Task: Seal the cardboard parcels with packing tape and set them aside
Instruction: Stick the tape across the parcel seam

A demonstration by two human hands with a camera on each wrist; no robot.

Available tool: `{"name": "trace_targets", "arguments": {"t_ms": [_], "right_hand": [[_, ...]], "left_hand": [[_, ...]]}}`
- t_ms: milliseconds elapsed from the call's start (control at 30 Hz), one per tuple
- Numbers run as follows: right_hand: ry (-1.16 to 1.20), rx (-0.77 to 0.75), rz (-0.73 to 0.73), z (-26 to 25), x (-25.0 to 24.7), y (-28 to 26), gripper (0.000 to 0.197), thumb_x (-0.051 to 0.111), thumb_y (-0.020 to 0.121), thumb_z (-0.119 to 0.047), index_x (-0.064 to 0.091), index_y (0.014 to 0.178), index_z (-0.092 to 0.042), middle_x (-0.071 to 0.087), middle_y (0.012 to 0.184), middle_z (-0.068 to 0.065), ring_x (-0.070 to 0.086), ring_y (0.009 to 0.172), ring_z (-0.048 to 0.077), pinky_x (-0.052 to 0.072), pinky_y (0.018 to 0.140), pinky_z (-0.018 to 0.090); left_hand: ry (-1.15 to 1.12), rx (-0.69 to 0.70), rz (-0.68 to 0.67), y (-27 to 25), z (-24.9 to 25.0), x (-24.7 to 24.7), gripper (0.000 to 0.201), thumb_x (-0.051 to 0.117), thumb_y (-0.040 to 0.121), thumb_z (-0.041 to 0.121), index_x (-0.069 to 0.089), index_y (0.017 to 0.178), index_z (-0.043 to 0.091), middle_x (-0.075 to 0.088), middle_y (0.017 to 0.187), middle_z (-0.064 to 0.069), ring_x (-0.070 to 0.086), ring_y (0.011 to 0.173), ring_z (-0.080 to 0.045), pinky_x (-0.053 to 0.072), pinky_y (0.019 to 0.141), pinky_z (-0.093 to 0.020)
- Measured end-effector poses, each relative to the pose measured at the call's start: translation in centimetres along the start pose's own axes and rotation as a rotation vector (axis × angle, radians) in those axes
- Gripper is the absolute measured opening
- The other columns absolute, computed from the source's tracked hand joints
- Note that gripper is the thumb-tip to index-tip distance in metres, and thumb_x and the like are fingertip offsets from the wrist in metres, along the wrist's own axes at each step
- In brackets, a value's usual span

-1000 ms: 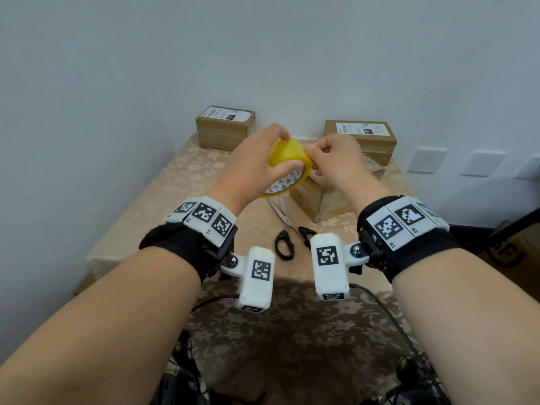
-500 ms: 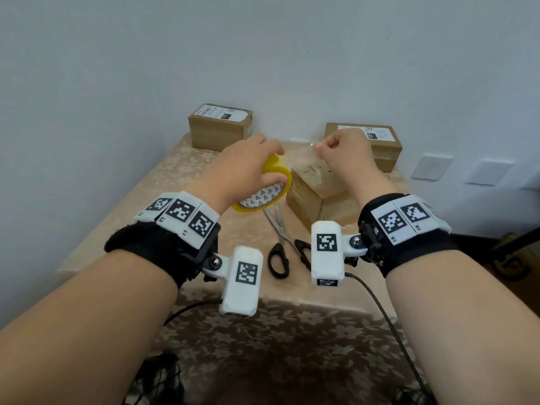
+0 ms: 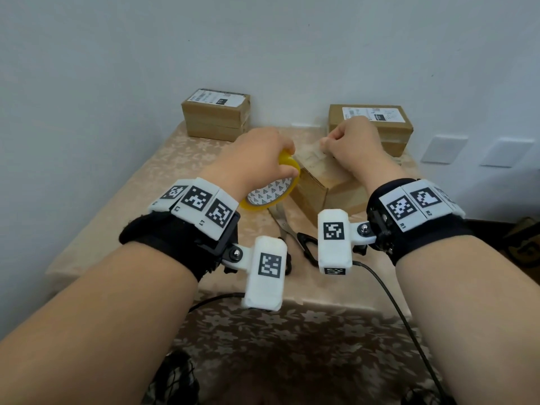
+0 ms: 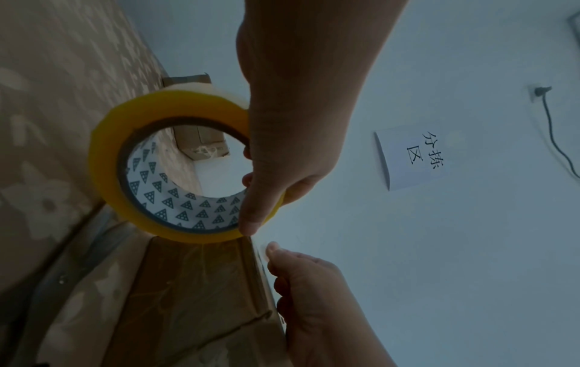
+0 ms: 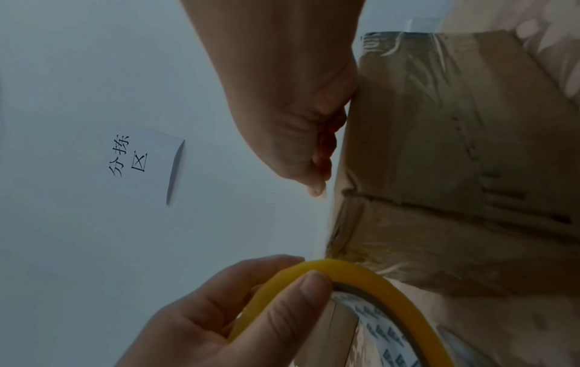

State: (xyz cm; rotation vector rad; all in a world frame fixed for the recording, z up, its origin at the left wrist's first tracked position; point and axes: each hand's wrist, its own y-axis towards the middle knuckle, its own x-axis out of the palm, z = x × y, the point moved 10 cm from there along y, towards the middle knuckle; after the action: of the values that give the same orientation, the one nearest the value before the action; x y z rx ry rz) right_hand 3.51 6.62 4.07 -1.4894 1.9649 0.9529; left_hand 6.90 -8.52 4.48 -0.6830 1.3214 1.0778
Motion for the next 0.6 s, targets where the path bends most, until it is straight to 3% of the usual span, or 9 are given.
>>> {"name": "trace_targets", "arguments": {"t_ms": [200,267,367,433,467,533,600], "right_hand": [[-0.12,-0.017,0.003,0.4,0.8,0.5,0.018,0.062,0.09,-0.022,0.068,0.094,-0.006,0.066,0.099,0.007,0.056,0.088,0.018,0.04,0.072,0.026],[-0.187,-0.017,0.006,0.5,1.2,0.6,0.024,0.064,0.088,-0.025,0.065,0.102,-0.006,0.064,0.105,0.01,0.059,0.092,0.022,0.042,0.072,0.028],[-0.188,0.016,0.076,0.8,-0.3,0.0,0.055,0.071,0.083,-0.026,0.044,0.127,-0.008,0.044,0.129,0.015,0.052,0.11,0.031,0.045,0.093,0.04],[-0.263,-0.141,0.105,-1.0,-1.4,-1.0,0.046,0.06,0.09,-0.022,0.043,0.133,-0.012,0.041,0.136,0.012,0.046,0.122,0.031,0.036,0.102,0.043],[-0.3,-0.255,0.021,-2.2,-0.7,-1.8,0.041,0.052,0.095,-0.021,0.045,0.136,-0.014,0.042,0.141,0.01,0.043,0.127,0.028,0.032,0.106,0.043],[-0.375,-0.405,-0.292,-3.1,2.5,-4.2,0.043,0.035,0.103,-0.027,0.039,0.144,-0.016,0.037,0.151,0.005,0.033,0.139,0.023,0.017,0.117,0.044],[-0.509,-0.368,-0.491,-1.5,4.2,-5.6,0.053,0.021,0.104,-0.04,0.023,0.151,-0.018,0.018,0.16,-0.001,0.016,0.146,0.017,0.002,0.119,0.049]], "left_hand": [[0.016,-0.018,-0.03,0.0,0.2,0.5,0.045,0.062,0.087,0.044,0.057,0.125,0.021,0.055,0.122,-0.006,0.05,0.114,-0.026,0.039,0.085,-0.033],[0.026,-0.017,-0.042,-0.1,0.3,0.9,0.046,0.061,0.087,0.044,0.056,0.127,0.021,0.055,0.122,-0.006,0.051,0.113,-0.026,0.039,0.084,-0.033],[0.036,-0.01,-0.034,-0.2,0.3,1.1,0.047,0.059,0.088,0.046,0.055,0.128,0.022,0.053,0.12,-0.005,0.051,0.112,-0.025,0.036,0.08,-0.03],[0.039,-0.01,-0.03,-0.2,0.4,1.1,0.047,0.059,0.088,0.047,0.055,0.128,0.023,0.053,0.12,-0.005,0.051,0.112,-0.025,0.035,0.078,-0.029],[0.042,-0.006,-0.031,-0.2,0.4,1.1,0.047,0.059,0.088,0.047,0.055,0.128,0.023,0.054,0.12,-0.005,0.051,0.112,-0.026,0.035,0.078,-0.03],[0.051,0.003,-0.031,-0.3,0.5,1.1,0.046,0.058,0.088,0.047,0.056,0.128,0.024,0.055,0.119,-0.006,0.052,0.111,-0.026,0.036,0.079,-0.031],[0.044,0.006,-0.029,-0.4,0.4,1.2,0.046,0.057,0.088,0.047,0.056,0.128,0.024,0.055,0.12,-0.005,0.052,0.112,-0.025,0.035,0.079,-0.03]]}}
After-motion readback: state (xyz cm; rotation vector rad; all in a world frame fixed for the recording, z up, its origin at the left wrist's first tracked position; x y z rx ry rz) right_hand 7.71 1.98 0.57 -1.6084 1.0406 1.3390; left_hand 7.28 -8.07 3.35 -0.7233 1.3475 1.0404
